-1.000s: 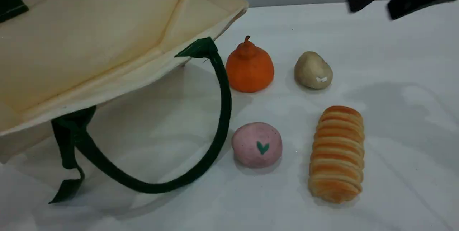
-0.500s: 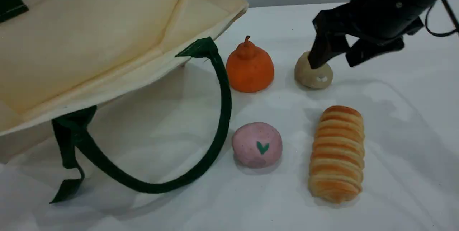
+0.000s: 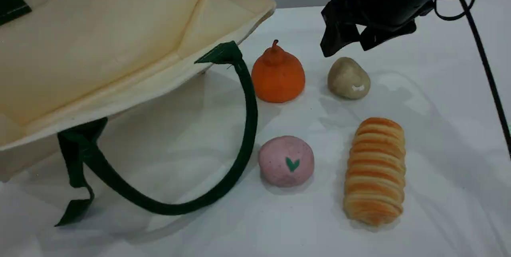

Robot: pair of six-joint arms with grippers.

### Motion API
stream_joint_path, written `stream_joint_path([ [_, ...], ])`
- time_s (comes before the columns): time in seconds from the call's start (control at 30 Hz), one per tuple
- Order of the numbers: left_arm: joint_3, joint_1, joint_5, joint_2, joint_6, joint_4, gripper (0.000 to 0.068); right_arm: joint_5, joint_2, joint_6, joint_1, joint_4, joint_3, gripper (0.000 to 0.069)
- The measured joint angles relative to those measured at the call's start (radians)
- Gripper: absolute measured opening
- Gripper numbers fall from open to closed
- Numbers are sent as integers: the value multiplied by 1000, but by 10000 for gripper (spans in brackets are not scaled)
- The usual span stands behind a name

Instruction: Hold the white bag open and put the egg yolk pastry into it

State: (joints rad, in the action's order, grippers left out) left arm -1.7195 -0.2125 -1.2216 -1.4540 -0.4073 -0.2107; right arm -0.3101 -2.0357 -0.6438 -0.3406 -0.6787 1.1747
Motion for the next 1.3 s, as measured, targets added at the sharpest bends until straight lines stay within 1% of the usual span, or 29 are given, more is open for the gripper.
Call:
stream_joint_path([
  [0.17,0,0,0,0,0,0,76,10,-49,7,0,31,22,516],
  [0.3,0,0,0,0,0,0,76,47,-91,7,0,36,24,516],
  [0.43,0,0,0,0,0,0,75,47,-133,7,0,36,41,516],
  [0.73,0,0,0,0,0,-1,75,96,-184,6,0,37,63,512],
  [0.8,0,0,0,0,0,-1,75,105,-195,4,0,43,63,492],
  [0.87,0,0,0,0,0,-1,75,112,-197,3,0,51,63,456],
  [0.93,0,0,0,0,0,-1,75,115,-197,3,0,51,63,404],
  [1.03,0,0,0,0,0,-1,75,116,-198,3,2,51,63,295],
  [1.07,0,0,0,0,0,-2,75,116,-198,3,2,53,63,274],
  [1.1,0,0,0,0,0,-2,75,115,-198,-1,2,55,63,265],
  [1.23,0,0,0,0,0,-2,75,96,-194,-34,2,57,63,265],
  [1.3,0,0,0,0,0,-2,75,68,-182,-45,2,62,62,265],
])
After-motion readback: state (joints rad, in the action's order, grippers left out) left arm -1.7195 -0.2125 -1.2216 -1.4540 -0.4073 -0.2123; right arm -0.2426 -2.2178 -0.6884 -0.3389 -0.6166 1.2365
